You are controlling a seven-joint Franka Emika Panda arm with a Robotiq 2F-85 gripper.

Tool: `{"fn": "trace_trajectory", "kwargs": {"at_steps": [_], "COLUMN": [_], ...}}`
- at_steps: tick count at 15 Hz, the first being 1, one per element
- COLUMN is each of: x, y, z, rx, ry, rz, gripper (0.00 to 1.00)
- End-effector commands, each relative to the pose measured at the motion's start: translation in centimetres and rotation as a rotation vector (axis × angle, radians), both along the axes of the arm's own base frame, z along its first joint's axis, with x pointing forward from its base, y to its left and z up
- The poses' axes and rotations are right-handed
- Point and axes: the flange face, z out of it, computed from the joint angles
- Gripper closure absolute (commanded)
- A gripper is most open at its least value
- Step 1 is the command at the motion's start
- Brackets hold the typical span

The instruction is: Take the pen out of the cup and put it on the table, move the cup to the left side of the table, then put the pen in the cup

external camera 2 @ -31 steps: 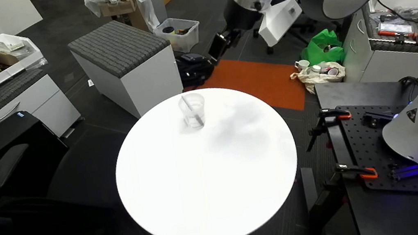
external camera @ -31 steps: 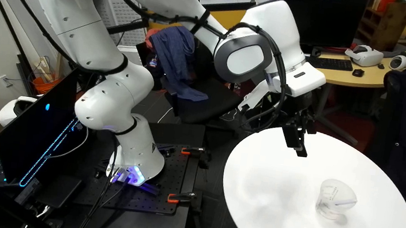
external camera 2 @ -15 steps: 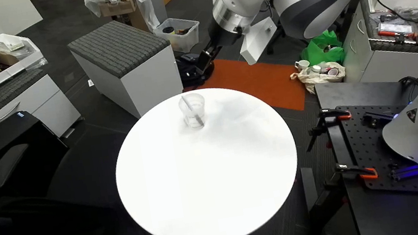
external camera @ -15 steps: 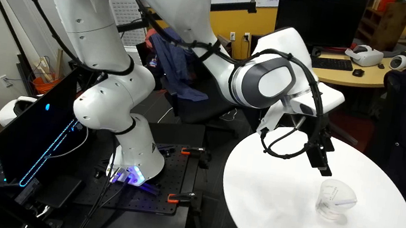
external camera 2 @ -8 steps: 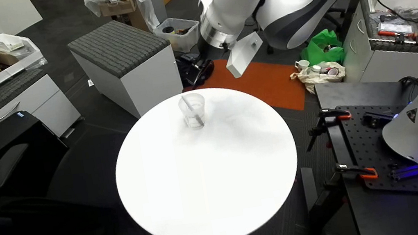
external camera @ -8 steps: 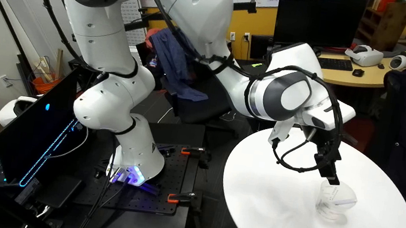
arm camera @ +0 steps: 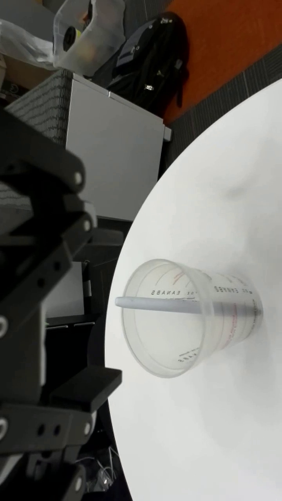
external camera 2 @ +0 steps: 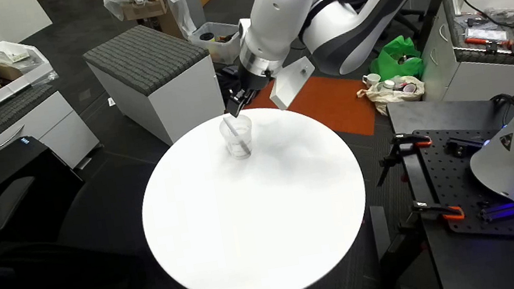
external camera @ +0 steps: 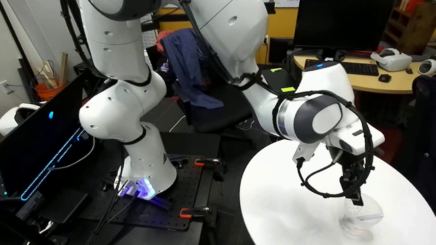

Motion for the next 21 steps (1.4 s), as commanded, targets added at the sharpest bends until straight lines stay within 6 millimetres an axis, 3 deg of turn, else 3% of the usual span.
{"fn": "trace_trajectory", "kwargs": {"at_steps": [1,13,21], "x": [1.2,3.7,4.7], "y": [0.1,-0.6,0.0], "z": [-0.4,-3.3,-4.7], "rx": [0.006,0.005,0.007], "ry": [-0.006,0.029,0.041], "rz": [-0.030,-0.053,-0.043], "gripper": [0.26,0.27,0.34]}}
